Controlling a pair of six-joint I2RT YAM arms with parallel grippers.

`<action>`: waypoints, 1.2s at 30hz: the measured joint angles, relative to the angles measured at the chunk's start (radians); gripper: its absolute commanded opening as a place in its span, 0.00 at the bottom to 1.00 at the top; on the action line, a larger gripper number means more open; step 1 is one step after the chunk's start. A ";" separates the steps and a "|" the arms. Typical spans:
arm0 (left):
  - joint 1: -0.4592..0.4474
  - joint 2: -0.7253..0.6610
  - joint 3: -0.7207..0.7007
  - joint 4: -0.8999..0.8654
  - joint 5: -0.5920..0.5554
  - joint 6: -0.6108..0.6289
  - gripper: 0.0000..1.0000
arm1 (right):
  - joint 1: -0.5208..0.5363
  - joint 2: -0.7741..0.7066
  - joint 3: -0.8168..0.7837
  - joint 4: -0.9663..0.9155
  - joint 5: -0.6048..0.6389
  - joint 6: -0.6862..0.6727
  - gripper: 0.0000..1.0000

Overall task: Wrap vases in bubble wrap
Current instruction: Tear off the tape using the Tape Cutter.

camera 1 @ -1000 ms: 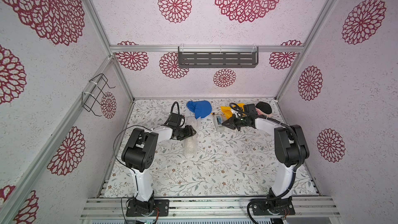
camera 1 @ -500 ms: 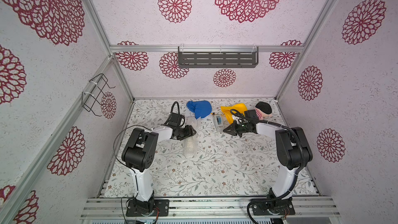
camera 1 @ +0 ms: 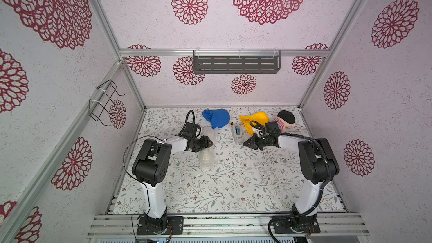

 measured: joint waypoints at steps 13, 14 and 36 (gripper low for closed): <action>0.000 0.000 0.000 0.000 0.000 0.000 0.07 | -0.002 0.085 0.008 0.024 0.063 -0.049 0.00; 0.000 0.000 0.000 0.000 0.000 0.000 0.07 | -0.003 0.085 0.010 0.021 0.072 -0.050 0.00; 0.000 0.000 0.000 0.000 0.000 0.000 0.07 | -0.092 0.082 0.073 -0.132 0.241 -0.116 0.00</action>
